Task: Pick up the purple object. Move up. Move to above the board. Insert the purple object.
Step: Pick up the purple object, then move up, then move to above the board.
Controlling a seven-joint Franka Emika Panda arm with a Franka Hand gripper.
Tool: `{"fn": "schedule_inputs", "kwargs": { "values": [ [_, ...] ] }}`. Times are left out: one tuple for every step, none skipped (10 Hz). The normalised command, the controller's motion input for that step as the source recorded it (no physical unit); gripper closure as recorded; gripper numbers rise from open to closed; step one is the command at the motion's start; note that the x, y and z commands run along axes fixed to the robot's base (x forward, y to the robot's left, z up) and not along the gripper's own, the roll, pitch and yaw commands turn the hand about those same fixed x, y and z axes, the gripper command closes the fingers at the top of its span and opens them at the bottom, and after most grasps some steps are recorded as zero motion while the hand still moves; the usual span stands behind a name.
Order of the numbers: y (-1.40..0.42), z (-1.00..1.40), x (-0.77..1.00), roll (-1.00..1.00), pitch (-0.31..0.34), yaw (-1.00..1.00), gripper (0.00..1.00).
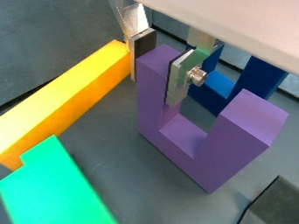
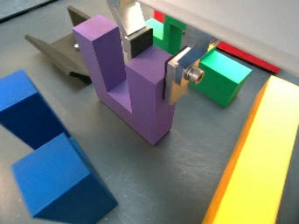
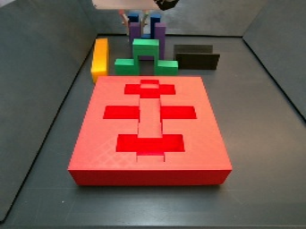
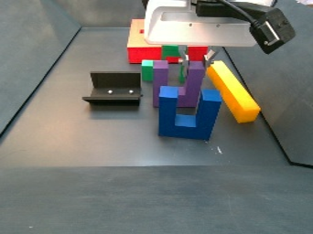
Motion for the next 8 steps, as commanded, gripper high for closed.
{"fn": "schedule_inputs", "kwargs": {
  "values": [
    [0.00, 0.00, 0.00, 0.00, 0.000, 0.00, 1.00],
    [0.00, 0.00, 0.00, 0.00, 0.000, 0.00, 1.00],
    [0.00, 0.83, 0.00, 0.00, 0.000, 0.00, 1.00],
    [0.01, 0.78, -0.01, 0.00, 0.023, 0.03, 1.00],
    [0.00, 0.60, -0.04, -0.01, 0.056, 0.04, 1.00],
    [0.01, 0.22, 0.01, 0.01, 0.018, 0.02, 1.00],
    [0.00, 1.40, 0.00, 0.00, 0.000, 0.00, 1.00],
    [0.00, 1.40, -0.01, 0.00, 0.011, 0.00, 1.00]
  ]
}}
